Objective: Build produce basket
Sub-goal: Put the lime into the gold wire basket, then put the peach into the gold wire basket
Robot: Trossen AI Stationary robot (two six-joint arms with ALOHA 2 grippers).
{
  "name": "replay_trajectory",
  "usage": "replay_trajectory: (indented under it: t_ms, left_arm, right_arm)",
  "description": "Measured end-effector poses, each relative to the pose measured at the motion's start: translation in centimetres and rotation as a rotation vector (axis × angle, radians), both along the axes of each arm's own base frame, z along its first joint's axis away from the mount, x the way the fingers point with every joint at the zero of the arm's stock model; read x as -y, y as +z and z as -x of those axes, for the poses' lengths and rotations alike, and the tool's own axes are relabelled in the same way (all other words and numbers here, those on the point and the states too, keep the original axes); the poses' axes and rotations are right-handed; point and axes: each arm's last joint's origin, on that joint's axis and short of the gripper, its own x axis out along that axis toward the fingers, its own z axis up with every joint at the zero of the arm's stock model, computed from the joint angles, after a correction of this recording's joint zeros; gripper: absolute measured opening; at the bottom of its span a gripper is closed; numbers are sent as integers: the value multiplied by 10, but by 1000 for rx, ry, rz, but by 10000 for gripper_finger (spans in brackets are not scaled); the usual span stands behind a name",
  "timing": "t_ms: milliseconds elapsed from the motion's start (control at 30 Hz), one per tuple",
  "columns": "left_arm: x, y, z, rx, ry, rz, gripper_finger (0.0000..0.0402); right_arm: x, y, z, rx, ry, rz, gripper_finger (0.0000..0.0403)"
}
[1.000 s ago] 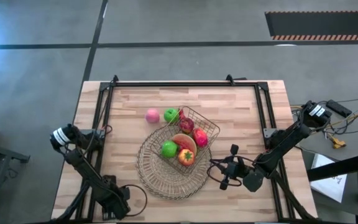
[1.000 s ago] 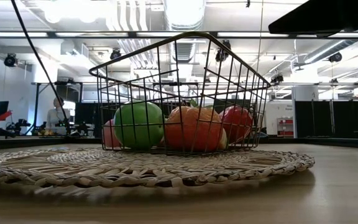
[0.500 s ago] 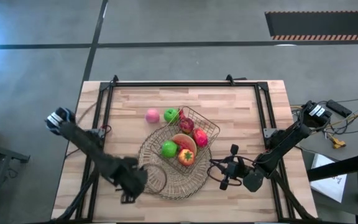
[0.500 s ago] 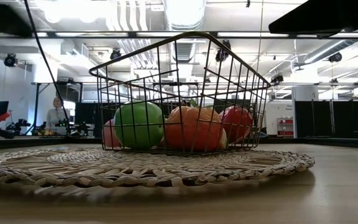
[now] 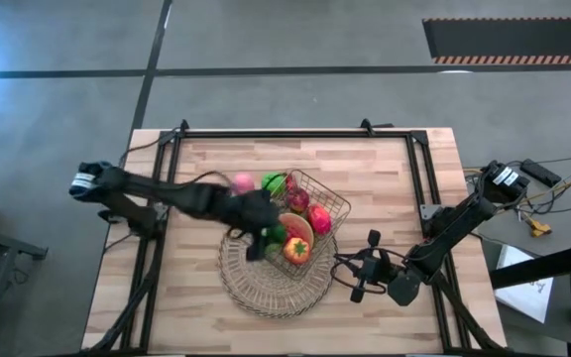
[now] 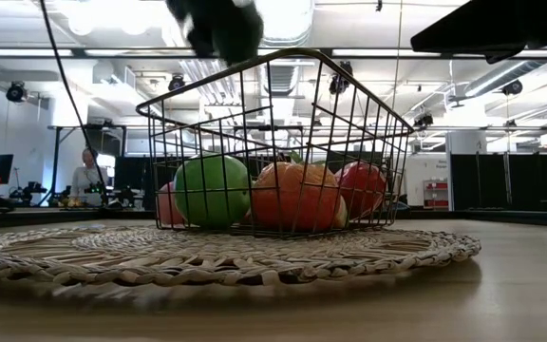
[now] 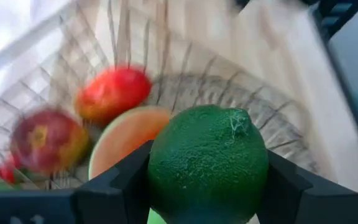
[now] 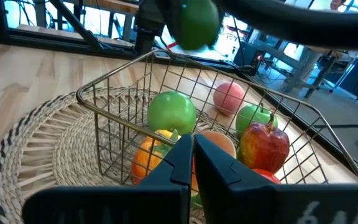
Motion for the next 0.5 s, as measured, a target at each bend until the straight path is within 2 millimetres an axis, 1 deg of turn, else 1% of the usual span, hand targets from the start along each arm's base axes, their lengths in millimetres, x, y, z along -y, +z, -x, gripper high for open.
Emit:
replay_trajectory:
  t_ms: [67,133,167,267,333,500]
  left_arm:
    - [-14,-12,-11,-30,2,27,191]
    - [-20,-26,-19,-79,-24,56,192]
    - [-22,-33,-25,-90,-43,78,199]
    - [-20,-53,-36,-137,-103,138,232]
    - [-18,-65,-41,-176,-129,167,246]
    - [-15,-87,-49,-247,-182,235,253]
  right_arm:
    - [0,0,0,-1,0,1,9]
    - [0,-1,0,-3,0,2,9]
    - [1,-1,1,-2,-1,0,9]
    - [1,-2,1,-3,-2,-2,9]
    - [1,-3,1,-5,-3,-1,9]
    - [2,-4,2,-3,-4,-8,9]
